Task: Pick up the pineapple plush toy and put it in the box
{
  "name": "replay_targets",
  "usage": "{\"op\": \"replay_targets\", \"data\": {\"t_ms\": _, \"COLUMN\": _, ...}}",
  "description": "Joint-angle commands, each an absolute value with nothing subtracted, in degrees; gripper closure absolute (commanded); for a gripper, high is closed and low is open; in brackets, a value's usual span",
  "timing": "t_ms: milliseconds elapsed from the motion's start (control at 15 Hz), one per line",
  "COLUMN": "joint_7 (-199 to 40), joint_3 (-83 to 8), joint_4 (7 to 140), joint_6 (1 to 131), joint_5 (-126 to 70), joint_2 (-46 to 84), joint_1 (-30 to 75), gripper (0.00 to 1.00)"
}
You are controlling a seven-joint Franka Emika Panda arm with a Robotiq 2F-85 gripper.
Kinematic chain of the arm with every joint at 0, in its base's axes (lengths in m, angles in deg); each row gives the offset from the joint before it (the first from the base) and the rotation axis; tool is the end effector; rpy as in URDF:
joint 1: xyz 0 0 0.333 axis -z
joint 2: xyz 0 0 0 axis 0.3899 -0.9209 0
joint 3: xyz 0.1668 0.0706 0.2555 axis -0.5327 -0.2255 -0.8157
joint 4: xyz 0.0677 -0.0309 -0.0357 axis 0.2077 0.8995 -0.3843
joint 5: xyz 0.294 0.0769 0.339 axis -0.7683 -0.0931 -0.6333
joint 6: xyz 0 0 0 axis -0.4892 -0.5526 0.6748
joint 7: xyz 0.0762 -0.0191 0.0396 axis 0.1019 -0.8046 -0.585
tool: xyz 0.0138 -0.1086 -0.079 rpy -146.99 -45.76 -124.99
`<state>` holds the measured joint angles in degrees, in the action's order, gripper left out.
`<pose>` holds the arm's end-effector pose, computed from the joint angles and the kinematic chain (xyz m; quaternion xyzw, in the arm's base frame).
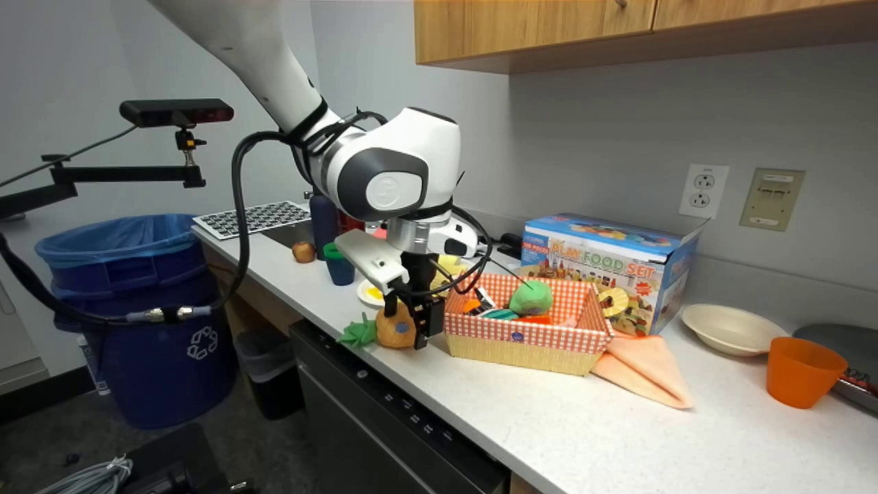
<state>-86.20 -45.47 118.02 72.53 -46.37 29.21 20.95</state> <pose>0.5319 0.0595 0.1908 -0.9954 0.0387 0.0198 0.0858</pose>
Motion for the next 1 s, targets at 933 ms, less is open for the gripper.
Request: {"op": "replay_targets", "data": {"t_ms": 933, "joint_7": -102.17, "joint_3": -53.56, "joint_4": 113.96, "joint_6": 88.27, "joint_5": -60.19, "joint_2": 18.52, "joint_1": 21.41, "gripper": 0.00}}
